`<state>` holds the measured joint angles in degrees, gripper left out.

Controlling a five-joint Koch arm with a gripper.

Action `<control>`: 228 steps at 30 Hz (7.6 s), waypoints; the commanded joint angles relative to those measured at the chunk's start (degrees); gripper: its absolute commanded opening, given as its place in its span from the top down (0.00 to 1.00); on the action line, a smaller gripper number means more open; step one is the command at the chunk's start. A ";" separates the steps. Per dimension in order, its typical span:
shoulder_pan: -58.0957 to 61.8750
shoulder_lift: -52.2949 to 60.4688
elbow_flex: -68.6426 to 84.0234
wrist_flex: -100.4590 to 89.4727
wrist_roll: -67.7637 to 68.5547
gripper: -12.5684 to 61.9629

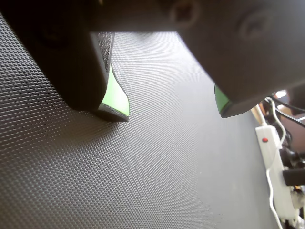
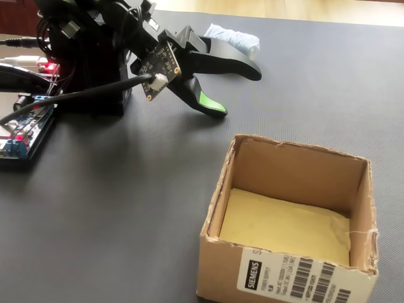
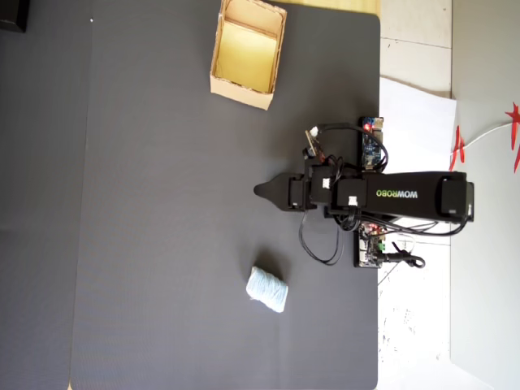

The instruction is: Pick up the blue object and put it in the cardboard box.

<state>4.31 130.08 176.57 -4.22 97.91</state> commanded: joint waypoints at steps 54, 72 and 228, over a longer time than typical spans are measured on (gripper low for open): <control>-9.32 2.46 2.11 2.46 0.97 0.37; -43.95 3.43 0.53 2.99 -0.26 0.39; 6.86 4.39 -26.54 2.20 -5.36 0.37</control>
<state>11.95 130.43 151.52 3.78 90.09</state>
